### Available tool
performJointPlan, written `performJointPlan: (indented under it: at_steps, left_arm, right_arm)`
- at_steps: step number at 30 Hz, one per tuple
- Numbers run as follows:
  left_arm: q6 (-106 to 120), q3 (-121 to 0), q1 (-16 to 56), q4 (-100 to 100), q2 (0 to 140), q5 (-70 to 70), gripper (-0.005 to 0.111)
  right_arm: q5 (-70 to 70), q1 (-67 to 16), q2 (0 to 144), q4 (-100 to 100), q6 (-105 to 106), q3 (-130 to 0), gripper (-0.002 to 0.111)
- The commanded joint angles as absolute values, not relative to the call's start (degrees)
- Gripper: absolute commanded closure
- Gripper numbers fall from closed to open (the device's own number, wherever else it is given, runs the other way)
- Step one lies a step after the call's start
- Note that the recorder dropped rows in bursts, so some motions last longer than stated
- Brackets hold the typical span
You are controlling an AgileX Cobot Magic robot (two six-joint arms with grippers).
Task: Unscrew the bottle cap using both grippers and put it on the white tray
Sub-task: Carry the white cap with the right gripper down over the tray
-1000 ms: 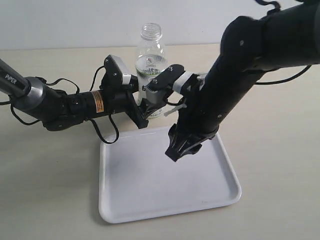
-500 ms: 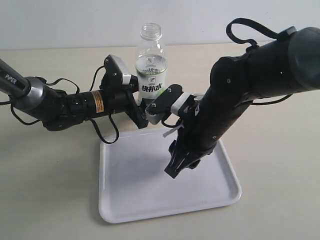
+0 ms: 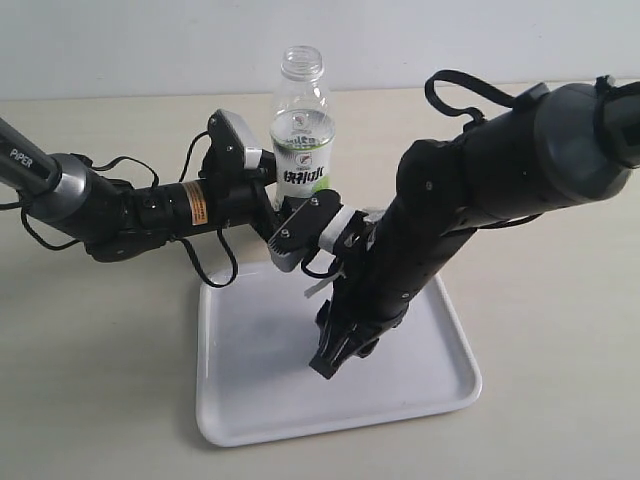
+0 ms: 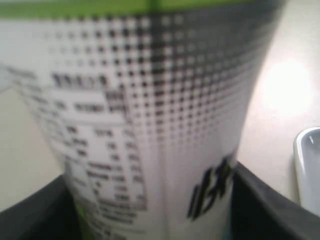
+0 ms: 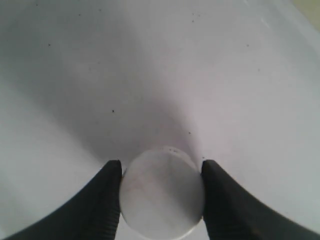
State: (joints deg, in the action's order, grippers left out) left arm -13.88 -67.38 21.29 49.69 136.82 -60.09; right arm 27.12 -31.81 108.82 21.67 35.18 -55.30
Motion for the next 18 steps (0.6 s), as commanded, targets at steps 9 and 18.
performJointPlan:
  at_steps: [9,18]
  left_arm:
    - [-13.9,-67.5,21.3,49.3,136.6,-60.2,0.107]
    - [-13.9,-67.5,21.3,49.4,136.6,-60.2,0.107]
  right_arm:
    - [24.1,-32.0,109.5,22.1,35.9,-55.1,0.083]
    - [24.1,-32.0,109.5,22.1,35.9,-55.1,0.046]
